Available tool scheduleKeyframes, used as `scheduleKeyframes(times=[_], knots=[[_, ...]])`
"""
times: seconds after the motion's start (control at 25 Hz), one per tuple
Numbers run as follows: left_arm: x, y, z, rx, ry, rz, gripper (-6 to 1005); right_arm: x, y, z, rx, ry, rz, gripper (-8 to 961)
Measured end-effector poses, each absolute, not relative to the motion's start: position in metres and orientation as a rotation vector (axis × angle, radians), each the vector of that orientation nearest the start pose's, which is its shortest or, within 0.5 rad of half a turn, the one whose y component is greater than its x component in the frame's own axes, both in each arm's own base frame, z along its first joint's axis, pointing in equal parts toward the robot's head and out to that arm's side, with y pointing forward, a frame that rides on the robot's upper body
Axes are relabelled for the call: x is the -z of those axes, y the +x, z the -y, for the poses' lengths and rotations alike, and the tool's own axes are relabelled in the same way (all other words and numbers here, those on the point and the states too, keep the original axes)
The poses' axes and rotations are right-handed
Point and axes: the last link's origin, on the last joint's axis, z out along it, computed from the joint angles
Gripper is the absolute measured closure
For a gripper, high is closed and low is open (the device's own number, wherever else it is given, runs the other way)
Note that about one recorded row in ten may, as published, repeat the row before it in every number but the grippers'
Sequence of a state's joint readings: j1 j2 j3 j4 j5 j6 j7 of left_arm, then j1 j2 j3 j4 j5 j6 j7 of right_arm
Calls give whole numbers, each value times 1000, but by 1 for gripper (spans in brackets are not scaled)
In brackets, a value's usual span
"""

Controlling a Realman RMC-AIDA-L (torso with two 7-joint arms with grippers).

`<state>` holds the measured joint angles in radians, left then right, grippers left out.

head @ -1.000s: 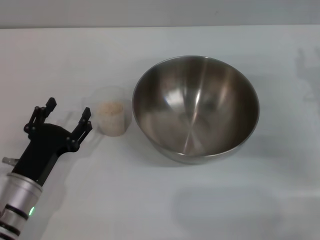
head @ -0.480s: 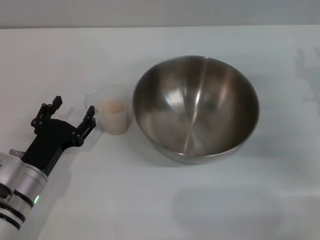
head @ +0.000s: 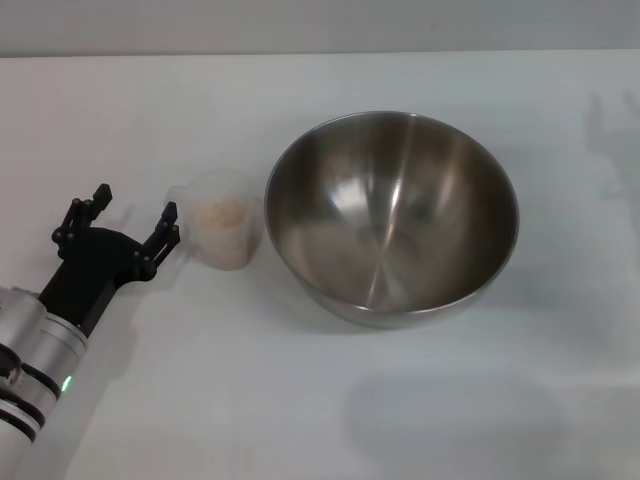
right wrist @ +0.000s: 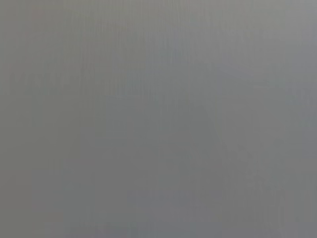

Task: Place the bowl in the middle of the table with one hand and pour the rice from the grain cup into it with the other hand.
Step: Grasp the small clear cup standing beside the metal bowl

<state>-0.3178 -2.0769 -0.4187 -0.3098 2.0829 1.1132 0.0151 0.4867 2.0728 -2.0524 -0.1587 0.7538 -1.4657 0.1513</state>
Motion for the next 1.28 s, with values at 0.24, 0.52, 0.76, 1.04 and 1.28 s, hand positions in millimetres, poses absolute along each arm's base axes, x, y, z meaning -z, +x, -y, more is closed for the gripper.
scheduleKeyframes(times=[0.24, 0.52, 0.76, 1.04, 1.28], knots=[[76, -321, -280, 591, -1849, 533, 214, -37, 288, -347, -953, -1379, -293, 520], [78, -318, -283, 593, -1859, 533, 221, -36, 287, -351, -946, -1389, -302, 519], [78, -318, -289, 579, -1864, 539, 227, -35, 284, -355, -950, -1395, -303, 520], [78, -315, -293, 578, -1865, 538, 233, -33, 280, -359, -959, -1410, -305, 519], [74, -317, -297, 580, -1835, 549, 239, -32, 276, -363, -963, -1418, -307, 519]])
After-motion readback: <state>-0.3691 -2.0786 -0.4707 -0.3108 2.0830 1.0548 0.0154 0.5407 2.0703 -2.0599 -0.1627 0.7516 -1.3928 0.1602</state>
